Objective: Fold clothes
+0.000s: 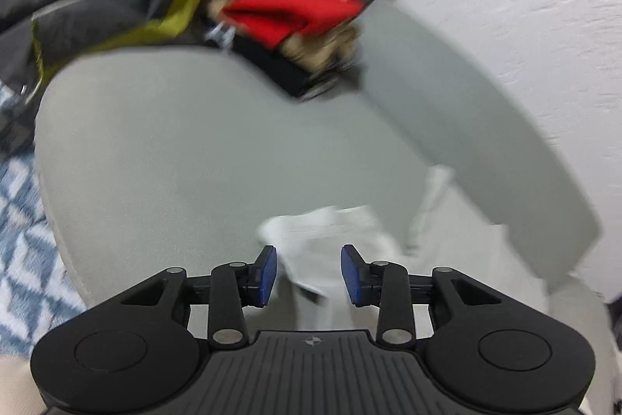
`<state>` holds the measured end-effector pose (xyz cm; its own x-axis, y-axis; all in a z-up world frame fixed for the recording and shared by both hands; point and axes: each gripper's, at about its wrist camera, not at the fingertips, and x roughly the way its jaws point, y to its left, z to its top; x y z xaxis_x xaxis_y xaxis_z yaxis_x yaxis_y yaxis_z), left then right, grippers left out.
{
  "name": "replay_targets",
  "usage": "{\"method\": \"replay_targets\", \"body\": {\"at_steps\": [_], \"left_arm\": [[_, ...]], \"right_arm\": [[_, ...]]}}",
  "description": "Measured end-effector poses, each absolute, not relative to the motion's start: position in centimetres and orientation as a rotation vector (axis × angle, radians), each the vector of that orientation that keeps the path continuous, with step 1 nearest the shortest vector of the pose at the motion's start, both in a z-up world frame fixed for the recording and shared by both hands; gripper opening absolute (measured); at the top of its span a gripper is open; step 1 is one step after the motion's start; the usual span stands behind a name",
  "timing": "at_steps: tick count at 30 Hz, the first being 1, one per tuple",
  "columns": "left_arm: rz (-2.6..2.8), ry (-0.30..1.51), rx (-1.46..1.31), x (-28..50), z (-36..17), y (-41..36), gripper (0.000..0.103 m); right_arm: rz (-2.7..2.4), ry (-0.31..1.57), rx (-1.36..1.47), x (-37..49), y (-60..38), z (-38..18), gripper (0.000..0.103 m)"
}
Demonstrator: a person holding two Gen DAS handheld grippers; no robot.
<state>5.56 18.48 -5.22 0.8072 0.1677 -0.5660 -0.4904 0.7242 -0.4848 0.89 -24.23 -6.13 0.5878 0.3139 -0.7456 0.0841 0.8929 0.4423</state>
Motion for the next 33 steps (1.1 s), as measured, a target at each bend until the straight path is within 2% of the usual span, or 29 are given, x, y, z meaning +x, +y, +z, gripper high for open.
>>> {"method": "replay_targets", "body": {"at_steps": [2, 5, 6, 8, 12, 15, 20, 24, 26, 27, 29, 30, 31, 32, 33], "left_arm": [[0.297, 0.506, -0.622, 4.6, -3.8, 16.0, 0.033], [0.085, 0.603, -0.539, 5.0, -3.5, 11.9, 0.032], [0.024, 0.645, -0.513, 5.4, -3.8, 10.5, 0.031], [-0.069, 0.706, -0.444, 6.0, -4.6, 7.8, 0.023], [-0.151, 0.782, -0.268, 7.3, -6.8, 4.0, 0.022], [-0.156, 0.845, -0.154, 7.5, -8.6, 2.5, 0.017], [-0.182, 0.92, -0.138, 6.0, -8.5, 2.6, 0.017], [-0.212, 1.065, -0.146, 5.0, -7.3, 2.3, 0.015], [-0.242, 1.055, -0.177, 4.2, -5.8, 2.5, 0.016], [-0.25, 1.042, -0.188, 3.8, -4.9, 2.7, 0.017], [-0.233, 0.976, -0.188, 3.6, -2.0, 3.3, 0.018], [-0.228, 0.944, -0.203, 3.7, -0.5, 3.7, 0.019], [-0.224, 0.913, -0.22, 4.0, 0.9, 4.2, 0.023], [-0.216, 0.885, -0.234, 4.4, 2.2, 4.7, 0.032], [-0.208, 0.856, -0.247, 4.8, 3.5, 5.1, 0.037]], "right_arm": [[0.099, 0.927, 0.436, 1.3, -24.9, -6.1, 0.052], [0.104, 0.898, 0.41, 2.2, -25.1, -6.0, 0.024], [0.106, 0.89, 0.39, 2.7, -24.9, -6.0, 0.023], [0.108, 0.874, 0.34, 3.9, -24.3, -5.8, 0.023], [0.124, 0.89, 0.297, 6.3, -23.5, -6.4, 0.023], [0.133, 0.947, 0.237, 6.9, -23.0, -7.9, 0.023], [0.151, 1.014, 0.22, 4.7, -23.0, -8.2, 0.022], [0.156, 1.206, 0.332, 3.5, -23.7, -8.2, 0.025], [0.177, 1.165, 0.337, 2.6, -23.6, -6.6, 0.028], [0.187, 1.124, 0.337, 2.3, -23.5, -5.4, 0.041], [0.212, 1.036, 0.358, 1.9, -23.8, -2.4, 0.056], [0.226, 0.995, 0.369, 2.0, -24.0, -0.8, 0.057], [0.24, 0.955, 0.379, 2.0, -24.2, 0.7, 0.058], [0.254, 0.914, 0.389, 2.0, -24.4, 2.3, 0.059], [0.26, 0.881, 0.388, 2.3, -24.6, 3.7, 0.064]]}}
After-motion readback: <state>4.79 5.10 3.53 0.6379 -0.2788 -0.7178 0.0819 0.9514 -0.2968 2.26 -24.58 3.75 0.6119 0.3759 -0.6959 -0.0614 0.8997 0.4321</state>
